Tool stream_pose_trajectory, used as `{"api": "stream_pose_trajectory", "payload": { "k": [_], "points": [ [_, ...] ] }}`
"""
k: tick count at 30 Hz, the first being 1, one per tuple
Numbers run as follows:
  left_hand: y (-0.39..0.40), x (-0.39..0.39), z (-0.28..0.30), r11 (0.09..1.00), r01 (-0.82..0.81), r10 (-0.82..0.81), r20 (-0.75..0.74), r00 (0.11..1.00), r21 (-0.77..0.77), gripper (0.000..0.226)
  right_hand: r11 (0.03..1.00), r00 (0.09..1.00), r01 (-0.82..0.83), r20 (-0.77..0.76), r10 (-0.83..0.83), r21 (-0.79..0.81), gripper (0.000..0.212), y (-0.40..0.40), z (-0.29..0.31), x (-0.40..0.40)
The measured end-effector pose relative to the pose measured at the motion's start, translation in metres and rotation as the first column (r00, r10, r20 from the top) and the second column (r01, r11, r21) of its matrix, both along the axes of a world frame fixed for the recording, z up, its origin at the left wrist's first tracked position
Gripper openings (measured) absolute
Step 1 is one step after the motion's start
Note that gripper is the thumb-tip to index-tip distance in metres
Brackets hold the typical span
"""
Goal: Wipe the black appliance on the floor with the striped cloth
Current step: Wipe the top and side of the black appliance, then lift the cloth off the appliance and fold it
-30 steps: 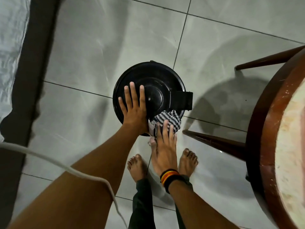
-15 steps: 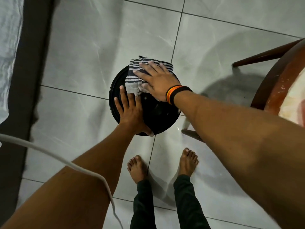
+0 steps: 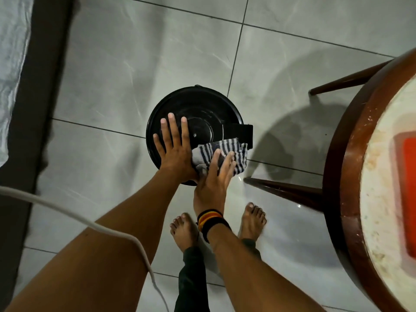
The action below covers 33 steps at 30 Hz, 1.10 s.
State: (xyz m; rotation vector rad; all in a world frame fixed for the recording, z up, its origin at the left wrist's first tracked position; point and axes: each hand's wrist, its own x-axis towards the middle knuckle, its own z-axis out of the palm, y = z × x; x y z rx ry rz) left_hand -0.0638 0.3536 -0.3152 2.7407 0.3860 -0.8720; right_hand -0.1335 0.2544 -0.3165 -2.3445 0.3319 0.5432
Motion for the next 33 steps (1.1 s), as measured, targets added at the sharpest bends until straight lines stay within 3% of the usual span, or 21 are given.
{"api": "stream_pose_trajectory", "payload": {
  "k": [2, 5, 7, 9, 11, 13, 15, 17, 20, 22, 27, 30, 33],
  "points": [
    [0.004, -0.001, 0.006, 1.000, 0.017, -0.017, -0.004, 1.000, -0.017, 0.169, 0.986, 0.986, -0.163, 0.035, 0.162, 0.027, 0.070, -0.007, 0.005, -0.001],
    [0.021, 0.002, 0.021, 0.994, 0.067, -0.071, -0.040, 0.997, -0.091, 0.166, 0.890, 0.895, -0.446, 0.083, 0.439, 0.101, 0.060, -0.016, 0.018, 0.025],
    [0.037, 0.005, 0.037, 0.979, 0.118, -0.133, -0.084, 0.988, -0.166, 0.160, 0.845, 0.841, -0.533, 0.141, 0.522, 0.053, 0.061, -0.022, 0.022, 0.045],
    [0.049, 0.006, 0.052, 0.964, 0.073, -0.124, -0.191, 0.974, -0.255, 0.155, 0.903, 0.895, -0.429, 0.153, 0.419, 0.036, 0.072, -0.026, 0.032, 0.054],
    [0.053, 0.005, 0.058, 0.940, -0.076, 0.000, -0.224, 0.975, -0.331, 0.150, 0.986, 0.993, -0.111, 0.060, 0.104, 0.124, 0.080, -0.028, 0.048, 0.049],
    [0.049, 0.003, 0.054, 0.889, -0.224, 0.191, -0.121, 0.974, -0.399, 0.118, 0.948, 0.961, 0.263, -0.129, -0.243, 0.178, 0.076, -0.022, 0.056, 0.043],
    [0.034, 0.003, 0.056, 0.814, -0.339, 0.369, -0.031, 0.929, -0.471, 0.074, 0.878, 0.872, 0.458, -0.260, -0.414, 0.137, 0.073, -0.016, 0.054, 0.047],
    [0.018, 0.007, 0.058, 0.784, -0.433, 0.492, 0.020, 0.870, -0.444, 0.057, 0.857, 0.839, 0.504, -0.293, -0.458, 0.104, 0.070, -0.007, 0.046, 0.056],
    [-0.003, 0.009, 0.047, 0.806, -0.546, 0.568, 0.041, 0.822, -0.230, 0.077, 0.830, 0.805, 0.552, -0.310, -0.506, 0.079, 0.055, -0.005, 0.037, 0.069],
    [-0.011, 0.008, 0.051, 0.735, -0.638, 0.646, -0.050, 0.762, -0.229, 0.073, 0.835, 0.811, 0.541, -0.324, -0.488, 0.097, 0.039, -0.010, 0.039, 0.074],
    [-0.016, -0.002, 0.101, 0.437, -0.747, 0.766, -0.228, 0.601, -0.501, 0.030, 0.828, 0.865, 0.500, -0.178, -0.468, 0.253, 0.024, -0.034, 0.091, 0.073],
    [-0.033, -0.006, 0.166, 0.327, -0.674, 0.748, -0.254, 0.613, -0.662, 0.015, 0.789, 0.883, 0.452, -0.085, -0.461, 0.415, 0.017, -0.068, 0.152, 0.068],
    [-0.076, -0.005, 0.234, 0.305, -0.584, 0.709, -0.230, 0.666, -0.752, 0.017, 0.751, 0.864, 0.430, 0.013, -0.504, 0.501, 0.012, -0.120, 0.226, 0.068]
  ]
}}
